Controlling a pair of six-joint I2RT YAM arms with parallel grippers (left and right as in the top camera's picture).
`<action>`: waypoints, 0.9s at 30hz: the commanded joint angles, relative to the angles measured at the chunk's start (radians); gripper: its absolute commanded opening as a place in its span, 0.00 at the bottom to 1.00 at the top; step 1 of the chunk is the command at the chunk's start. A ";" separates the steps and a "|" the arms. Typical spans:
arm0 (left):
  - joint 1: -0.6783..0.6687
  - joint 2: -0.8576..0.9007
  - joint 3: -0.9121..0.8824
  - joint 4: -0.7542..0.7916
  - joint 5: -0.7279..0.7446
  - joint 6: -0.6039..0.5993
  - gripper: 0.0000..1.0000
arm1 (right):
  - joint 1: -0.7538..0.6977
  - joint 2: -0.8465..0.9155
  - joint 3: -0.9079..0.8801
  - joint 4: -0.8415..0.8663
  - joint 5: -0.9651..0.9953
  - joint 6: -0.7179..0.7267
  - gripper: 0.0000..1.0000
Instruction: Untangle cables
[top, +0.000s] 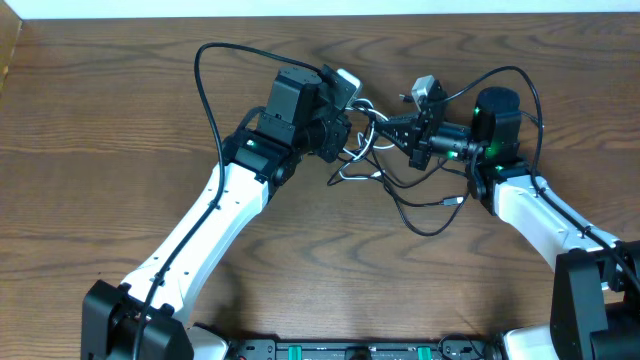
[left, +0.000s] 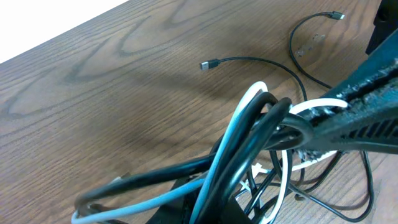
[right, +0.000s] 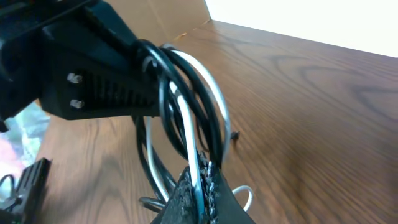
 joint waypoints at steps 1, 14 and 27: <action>0.003 -0.002 0.012 -0.010 -0.101 -0.021 0.08 | -0.014 0.001 0.005 -0.005 0.123 0.062 0.01; 0.003 -0.002 0.012 -0.064 -0.373 -0.217 0.08 | -0.196 0.001 0.005 -0.151 0.316 0.349 0.01; 0.003 -0.002 0.012 -0.047 -0.006 0.061 0.08 | -0.102 0.001 0.005 0.156 -0.202 0.033 0.92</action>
